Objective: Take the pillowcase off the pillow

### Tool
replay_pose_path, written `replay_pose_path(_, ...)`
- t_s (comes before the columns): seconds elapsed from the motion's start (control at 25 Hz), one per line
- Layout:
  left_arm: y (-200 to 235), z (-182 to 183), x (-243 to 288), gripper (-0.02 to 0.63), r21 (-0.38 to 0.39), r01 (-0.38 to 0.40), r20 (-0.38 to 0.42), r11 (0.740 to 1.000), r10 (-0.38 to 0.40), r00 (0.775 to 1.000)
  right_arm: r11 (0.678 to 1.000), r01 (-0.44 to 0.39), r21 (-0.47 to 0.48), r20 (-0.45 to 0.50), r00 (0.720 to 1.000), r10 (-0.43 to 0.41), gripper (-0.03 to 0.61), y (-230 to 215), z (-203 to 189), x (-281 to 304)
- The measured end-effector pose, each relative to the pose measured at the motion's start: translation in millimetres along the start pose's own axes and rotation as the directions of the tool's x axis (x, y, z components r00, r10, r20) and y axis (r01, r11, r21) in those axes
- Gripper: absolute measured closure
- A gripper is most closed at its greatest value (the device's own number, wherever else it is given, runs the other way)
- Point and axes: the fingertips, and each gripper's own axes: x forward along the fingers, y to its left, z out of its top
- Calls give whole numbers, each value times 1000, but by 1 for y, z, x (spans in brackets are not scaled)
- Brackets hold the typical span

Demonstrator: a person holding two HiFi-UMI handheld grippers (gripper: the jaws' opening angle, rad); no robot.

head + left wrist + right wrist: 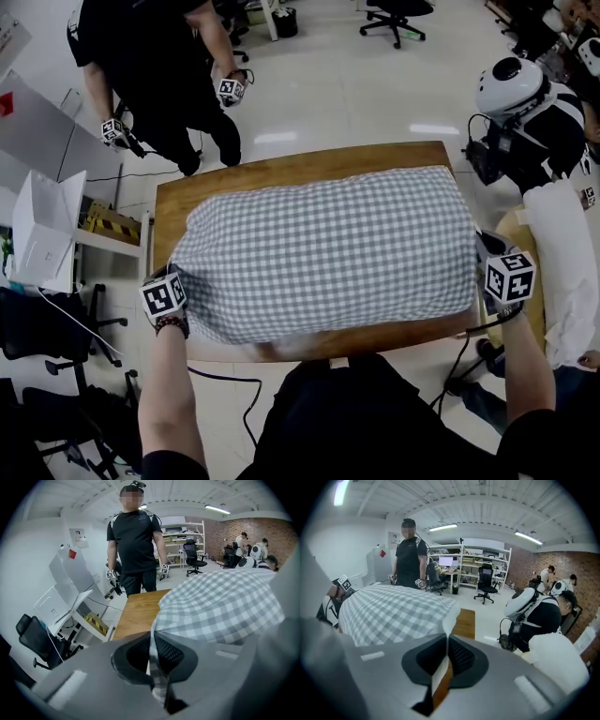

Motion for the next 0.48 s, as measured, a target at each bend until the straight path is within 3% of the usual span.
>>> replay_pose_path(0.48, 49, 4, -17, 607, -78, 1, -1, 997, -1, 1000, 997, 70, -16, -1, 998, -70, 569, 20, 11, -10)
